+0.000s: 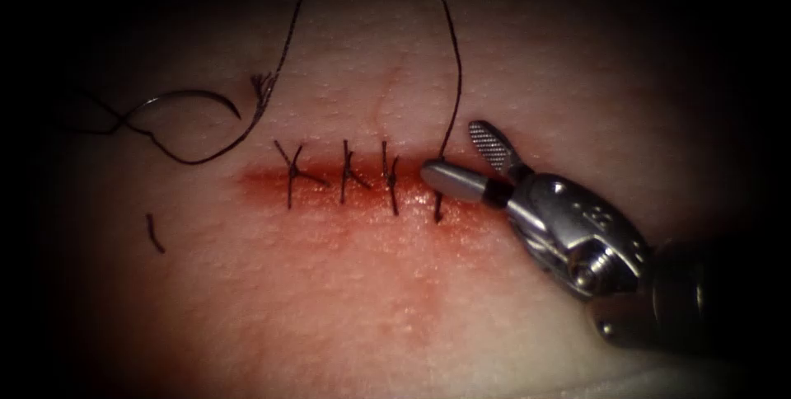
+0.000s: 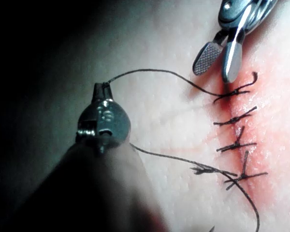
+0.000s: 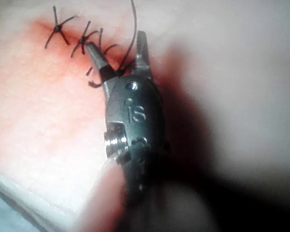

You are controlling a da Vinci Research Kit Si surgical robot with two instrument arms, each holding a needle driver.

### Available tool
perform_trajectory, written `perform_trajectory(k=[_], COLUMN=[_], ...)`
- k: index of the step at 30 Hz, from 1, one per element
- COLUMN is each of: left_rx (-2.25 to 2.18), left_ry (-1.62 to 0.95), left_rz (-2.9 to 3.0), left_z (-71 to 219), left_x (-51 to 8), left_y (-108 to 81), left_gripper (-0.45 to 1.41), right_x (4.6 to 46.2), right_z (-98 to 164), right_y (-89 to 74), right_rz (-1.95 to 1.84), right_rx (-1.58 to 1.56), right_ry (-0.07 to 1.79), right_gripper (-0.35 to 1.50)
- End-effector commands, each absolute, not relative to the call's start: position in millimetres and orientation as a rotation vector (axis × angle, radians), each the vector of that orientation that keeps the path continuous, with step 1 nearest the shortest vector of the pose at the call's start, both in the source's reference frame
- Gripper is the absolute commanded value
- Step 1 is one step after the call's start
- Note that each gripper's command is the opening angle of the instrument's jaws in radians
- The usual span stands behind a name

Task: Wound Closure
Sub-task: Snip the suture with the right tool.

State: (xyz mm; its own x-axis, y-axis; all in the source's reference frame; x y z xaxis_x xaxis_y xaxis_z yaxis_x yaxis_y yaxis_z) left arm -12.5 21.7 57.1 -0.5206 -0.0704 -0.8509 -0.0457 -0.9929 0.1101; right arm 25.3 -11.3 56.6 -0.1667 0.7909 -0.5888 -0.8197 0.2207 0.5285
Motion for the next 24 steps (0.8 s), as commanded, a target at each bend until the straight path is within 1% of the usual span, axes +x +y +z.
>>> perform_trajectory(k=[1, 4, 7, 17, 24], left_rx=[1.533, 1.536, 1.553, 1.560, 1.558], left_ry=[-0.195, -0.196, -0.191, -0.199, -0.207], left_rz=[-2.721, -2.714, -2.703, -2.679, -2.666], left_z=[57.3, 56.8, 56.2, 54.3, 53.2], left_x=[-13.0, -13.1, -13.5, -14.1, -14.4], left_y=[22.2, 22.1, 21.9, 21.2, 20.7], left_gripper=[-0.45, -0.45, -0.45, -0.45, -0.45], right_x=[26.1, 26.5, 27.0, 29.7, 31.4], right_z=[57.8, 58.6, 59.2, 60.6, 61.4], right_y=[-10.8, -10.5, -10.6, -10.9, -10.9], right_rz=[1.421, 1.420, 1.418, 1.414, 1.396], right_rx=[-0.038, -0.039, -0.039, -0.037, -0.036], right_ry=[1.003, 0.995, 0.992, 0.998, 1.009], right_gripper=[1.05, 1.05, 1.13, 1.11, 1.18])
